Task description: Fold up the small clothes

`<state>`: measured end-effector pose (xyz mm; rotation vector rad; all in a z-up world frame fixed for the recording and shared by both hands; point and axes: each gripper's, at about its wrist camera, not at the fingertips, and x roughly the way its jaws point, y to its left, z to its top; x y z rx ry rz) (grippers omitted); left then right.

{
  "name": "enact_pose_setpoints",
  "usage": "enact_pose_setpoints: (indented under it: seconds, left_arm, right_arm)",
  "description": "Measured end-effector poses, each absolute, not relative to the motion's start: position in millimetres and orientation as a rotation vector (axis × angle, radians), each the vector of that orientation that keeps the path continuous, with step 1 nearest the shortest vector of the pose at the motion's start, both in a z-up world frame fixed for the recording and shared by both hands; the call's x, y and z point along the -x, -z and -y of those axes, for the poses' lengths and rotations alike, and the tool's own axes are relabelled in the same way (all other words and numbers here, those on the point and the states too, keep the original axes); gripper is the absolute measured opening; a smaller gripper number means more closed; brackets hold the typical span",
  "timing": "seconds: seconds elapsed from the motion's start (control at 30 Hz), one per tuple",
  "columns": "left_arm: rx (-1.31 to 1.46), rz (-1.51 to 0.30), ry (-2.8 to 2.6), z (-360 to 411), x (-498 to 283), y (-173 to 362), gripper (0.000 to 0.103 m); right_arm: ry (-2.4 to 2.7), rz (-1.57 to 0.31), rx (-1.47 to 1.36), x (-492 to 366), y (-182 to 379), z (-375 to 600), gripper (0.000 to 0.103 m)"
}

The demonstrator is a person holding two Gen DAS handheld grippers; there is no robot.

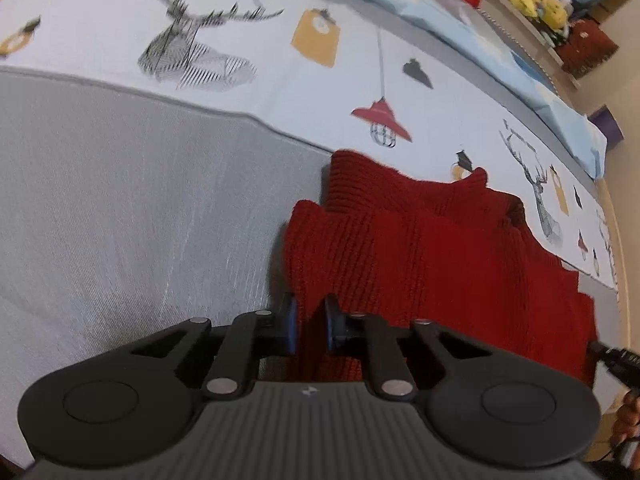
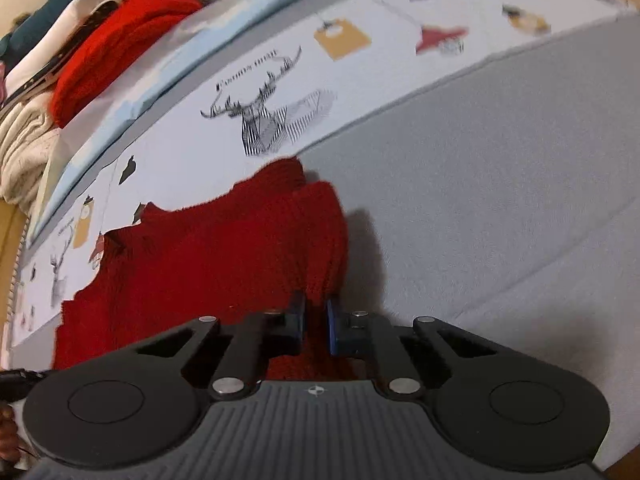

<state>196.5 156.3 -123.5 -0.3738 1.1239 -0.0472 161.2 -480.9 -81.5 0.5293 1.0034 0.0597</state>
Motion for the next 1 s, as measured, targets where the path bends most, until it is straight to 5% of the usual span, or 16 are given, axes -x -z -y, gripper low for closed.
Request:
enact_pose_setpoints:
  seconds: [0.63,0.7,0.83,1.0]
  left_arm:
    - [0.315,-0.649,0.089,-146.1,-186.5,46.8,0.013]
    - [0.289,-0.690,0.050,-142.4,-199.2,54.4,0.016]
    - [0.313,-0.911,0.107,-139.4,-212.0,83.2,0.047]
    - [0.316,-1.125,0.164,-139.6,-198.6,104.8,0.054]
  right_arm:
    - [-0.088,-0.457,-0.478,-134.2,-3.0,484.1,0.008]
    - [-0.062,-0.477,-0.505,-146.4,2.8,484.1,0.008]
    - [-0.023,-0.767,-0.566,-184.8,47.6,476.5,0.019]
    - [0.005,-0.998,-0.508,-182.3,76.8,471.4,0.037]
